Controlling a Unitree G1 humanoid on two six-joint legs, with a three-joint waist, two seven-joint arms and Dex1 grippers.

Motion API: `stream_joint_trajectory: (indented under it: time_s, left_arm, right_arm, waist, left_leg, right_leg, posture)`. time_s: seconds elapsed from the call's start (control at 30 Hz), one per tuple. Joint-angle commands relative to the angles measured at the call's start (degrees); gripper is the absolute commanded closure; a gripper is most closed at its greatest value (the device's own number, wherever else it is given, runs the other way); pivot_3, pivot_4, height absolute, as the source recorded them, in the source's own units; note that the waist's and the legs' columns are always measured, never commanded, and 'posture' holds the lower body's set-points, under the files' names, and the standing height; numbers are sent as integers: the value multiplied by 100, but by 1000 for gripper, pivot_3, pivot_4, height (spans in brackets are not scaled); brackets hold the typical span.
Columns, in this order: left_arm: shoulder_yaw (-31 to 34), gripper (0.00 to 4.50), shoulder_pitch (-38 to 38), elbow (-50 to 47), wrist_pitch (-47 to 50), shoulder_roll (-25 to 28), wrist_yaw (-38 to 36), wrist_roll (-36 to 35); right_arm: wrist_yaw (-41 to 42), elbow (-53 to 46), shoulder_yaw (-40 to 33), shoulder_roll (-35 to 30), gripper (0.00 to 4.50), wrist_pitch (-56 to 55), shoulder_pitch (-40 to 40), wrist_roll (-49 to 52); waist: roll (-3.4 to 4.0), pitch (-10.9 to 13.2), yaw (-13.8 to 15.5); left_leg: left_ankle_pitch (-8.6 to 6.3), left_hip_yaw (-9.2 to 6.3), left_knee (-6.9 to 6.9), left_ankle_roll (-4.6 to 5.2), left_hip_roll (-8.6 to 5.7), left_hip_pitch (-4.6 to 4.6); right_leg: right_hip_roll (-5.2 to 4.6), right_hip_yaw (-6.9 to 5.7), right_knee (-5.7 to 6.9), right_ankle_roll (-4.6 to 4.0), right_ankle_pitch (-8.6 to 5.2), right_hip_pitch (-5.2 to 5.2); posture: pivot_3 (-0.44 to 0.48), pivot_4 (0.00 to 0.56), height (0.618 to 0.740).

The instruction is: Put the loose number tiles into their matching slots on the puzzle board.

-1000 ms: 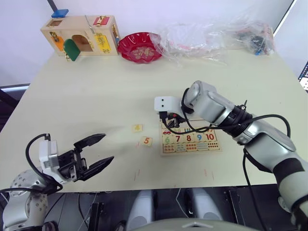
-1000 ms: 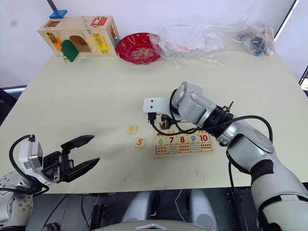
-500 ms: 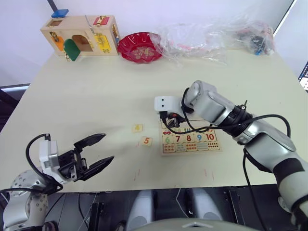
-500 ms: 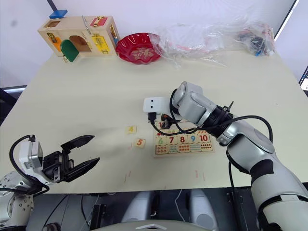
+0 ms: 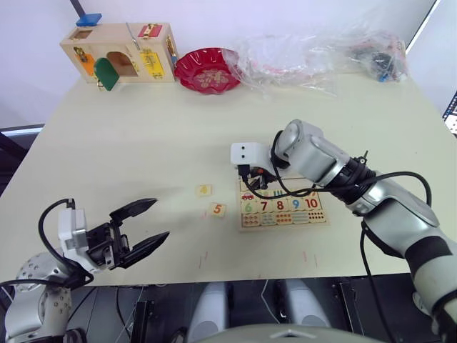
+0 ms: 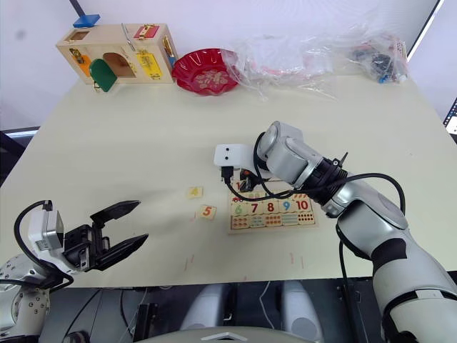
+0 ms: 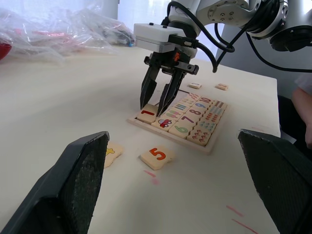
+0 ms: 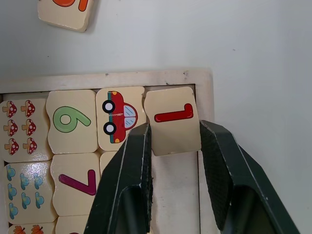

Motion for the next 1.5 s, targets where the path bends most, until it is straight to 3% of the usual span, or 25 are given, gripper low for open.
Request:
stream_joint_trajectory:
  time_s: [0.03, 0.4, 0.47, 0.53, 0.6, 0.63, 0.67, 0.7, 0.87, 1.1, 1.37, 1.5]
  left_arm:
    - [105, 0, 2, -182, -53, 6, 4, -97]
    - [77, 0, -17, -198, -39, 1, 37, -88]
    - [70, 0, -23, -201, -38, -4, 40, -89]
    - [61, 0, -29, -202, -37, -7, 46, -85]
    - [55, 0, -35, -200, -38, -9, 50, -82]
    - [55, 0, -39, -199, -39, -10, 51, -81]
    - [54, 0, -43, -198, -36, -12, 55, -81]
    - [54, 0, -44, -197, -36, -14, 55, -81]
    - [56, 0, -48, -196, -38, -14, 67, -85]
    - [62, 0, -53, -199, -45, -31, 87, -97]
    - [21, 0, -78, -222, -28, -60, 101, -95]
    - [8, 0, -139, -194, -2, -22, 93, -99]
  right_arm:
    - [12, -97, -187, 26, 3624, -69, -12, -38]
    - [-30, -37, -246, 56, 3624, -90, -24, -38]
    - [-37, -34, -263, 65, 2605, -85, -23, -36]
    - [-25, -40, -265, 60, 2098, -84, -21, -33]
    - [-14, -48, -262, 55, 1013, -84, -20, -30]
    - [-15, -49, -260, 55, 810, -86, -19, -32]
    - [-18, -49, -261, 54, 216, -89, -18, -35]
    - [-16, -55, -258, 50, 98, -90, -16, -37]
    - [-147, -153, -548, 39, 98, -95, 7, 79]
    - [-496, -653, -2084, -28, 98, -665, 723, 839]
    - [-590, -1025, -2413, -270, 98, -1053, 1509, 1024]
    - [-614, -1038, -2553, -278, 1829, -1322, 1769, 1145]
  waist:
    - [0, 0, 0]
    - [0, 0, 0]
    - [0, 0, 0]
    - [0, 0, 1]
    - [0, 0, 1]
    - [0, 0, 1]
    - [0, 0, 0]
    - [0, 0, 0]
    - [0, 0, 1]
    - [-3, -1, 20]
    - [-3, 0, 2]
    - [-4, 0, 9]
  left_leg:
    - [0, 0, 0, 0, 0, 0]
    - [0, 0, 0, 0, 0, 0]
    - [0, 0, 0, 0, 0, 0]
    - [0, 0, 0, 0, 0, 0]
    - [0, 0, 0, 0, 0, 0]
    - [0, 0, 0, 0, 0, 0]
    - [0, 0, 0, 0, 0, 0]
    - [0, 0, 0, 0, 0, 0]
    - [0, 0, -1, 0, 0, 0]
    - [0, -3, -2, 0, 1, -1]
    - [0, 1, -2, 0, 1, -1]
    - [0, 1, -2, 0, 1, -1]
  right_leg:
    - [0, 0, 0, 0, 0, 0]
    - [0, 0, 0, 0, 0, 0]
    - [0, 0, 0, 0, 0, 0]
    - [0, 0, 0, 0, 0, 0]
    - [0, 0, 0, 0, 0, 0]
    - [0, 0, 0, 0, 0, 0]
    - [0, 0, 0, 0, 0, 0]
    - [0, 0, 0, 0, 0, 0]
    - [0, 0, 0, 0, 0, 0]
    - [0, -3, -3, 0, 0, 1]
    - [3, 1, -2, 1, 0, 1]
    - [4, 2, 0, 1, 0, 1]
  posture:
    - [0, 150, 740]
    - [0, 150, 740]
    - [0, 150, 740]
    - [0, 150, 740]
    - [0, 150, 740]
    - [0, 150, 740]
    - [0, 150, 740]
    - [0, 150, 740]
    - [0, 150, 740]
    - [0, 150, 740]
    - [0, 150, 740]
    - [0, 150, 740]
